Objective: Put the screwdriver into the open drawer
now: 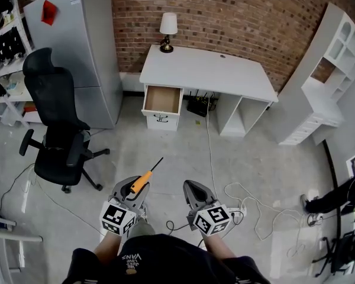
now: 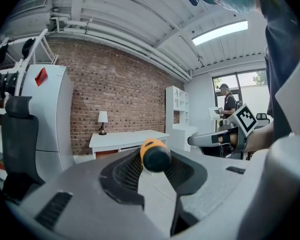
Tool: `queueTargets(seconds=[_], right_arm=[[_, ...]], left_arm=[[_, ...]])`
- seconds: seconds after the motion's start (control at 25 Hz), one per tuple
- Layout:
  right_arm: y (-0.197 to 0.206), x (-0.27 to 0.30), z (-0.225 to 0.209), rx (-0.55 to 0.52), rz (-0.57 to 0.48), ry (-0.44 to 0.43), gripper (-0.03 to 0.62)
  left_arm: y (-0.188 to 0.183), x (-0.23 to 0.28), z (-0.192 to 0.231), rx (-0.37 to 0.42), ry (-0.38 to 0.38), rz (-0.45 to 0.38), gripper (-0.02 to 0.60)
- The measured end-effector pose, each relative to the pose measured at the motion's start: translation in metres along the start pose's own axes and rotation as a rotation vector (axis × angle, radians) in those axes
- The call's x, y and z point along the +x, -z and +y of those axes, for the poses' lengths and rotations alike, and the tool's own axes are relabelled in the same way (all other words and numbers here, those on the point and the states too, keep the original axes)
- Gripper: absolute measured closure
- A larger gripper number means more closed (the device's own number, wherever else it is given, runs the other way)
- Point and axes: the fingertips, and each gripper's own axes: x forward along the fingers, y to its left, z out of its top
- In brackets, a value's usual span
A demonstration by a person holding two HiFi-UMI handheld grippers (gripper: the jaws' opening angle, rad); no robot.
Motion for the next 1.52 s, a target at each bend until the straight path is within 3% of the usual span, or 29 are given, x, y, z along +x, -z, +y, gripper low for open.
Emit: queueTargets(seconds=[0.76,1.2,1.52], right_arm=[[-0.034,0.208,-0.035,0.004,0.007,0.165,0.594],[-0.034,0.258,-0.076,0.042,0.0,0.201,0.595],[-0.054,0.303,-0.143,0.028,0.023,0.165,0.595]], left_arm=[[-0.02,0.082,0.204,0.019,0.132,0.018,0.471],[-0.013,0.137,0.247,0.019,0.159,0.033,0.471],[-0.022,0.21,0.274,0.004,0.112,0.037,0.471]])
